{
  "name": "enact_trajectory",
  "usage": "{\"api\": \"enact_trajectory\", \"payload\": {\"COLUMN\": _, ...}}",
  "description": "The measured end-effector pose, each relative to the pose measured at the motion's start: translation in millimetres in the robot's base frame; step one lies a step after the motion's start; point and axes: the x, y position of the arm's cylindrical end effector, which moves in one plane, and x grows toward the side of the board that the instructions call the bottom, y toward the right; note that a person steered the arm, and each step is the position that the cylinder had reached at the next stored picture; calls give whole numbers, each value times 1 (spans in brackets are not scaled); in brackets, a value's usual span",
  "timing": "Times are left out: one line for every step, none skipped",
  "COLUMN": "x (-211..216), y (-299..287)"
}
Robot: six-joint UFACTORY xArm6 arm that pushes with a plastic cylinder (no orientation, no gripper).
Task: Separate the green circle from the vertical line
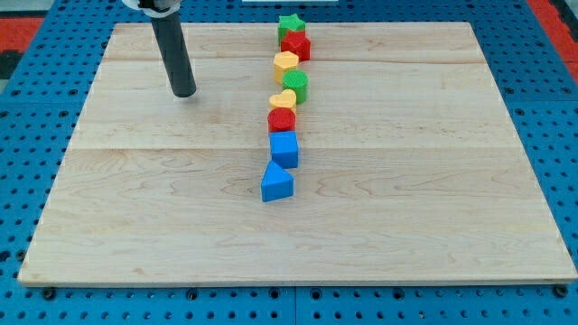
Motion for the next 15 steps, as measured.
{"api": "enact_trajectory", "payload": {"x": 0, "y": 0}}
{"api": "enact_trajectory", "payload": {"x": 1, "y": 0}}
{"api": "enact_trajectory", "payload": {"x": -17, "y": 0}}
{"api": "enact_trajectory", "payload": {"x": -27, "y": 4}}
{"api": "enact_trajectory", "payload": {"x": -27, "y": 11}}
{"api": "enact_trajectory", "payload": {"x": -27, "y": 11}}
{"api": "enact_trajectory", "payload": {"x": -30, "y": 11}}
{"api": "enact_trajectory", "payload": {"x": -31, "y": 12}}
{"api": "enact_trajectory", "payload": {"x": -31, "y": 12}}
{"api": "enact_trajectory", "payload": {"x": -27, "y": 17}}
{"api": "enact_trajectory", "payload": {"x": -20, "y": 25}}
{"api": "enact_trajectory", "payload": {"x": -18, "y": 31}}
{"api": "enact_trajectory", "payload": {"x": -17, "y": 47}}
{"api": "enact_trajectory", "payload": {"x": -17, "y": 99}}
{"api": "enact_trajectory", "payload": {"x": -17, "y": 155}}
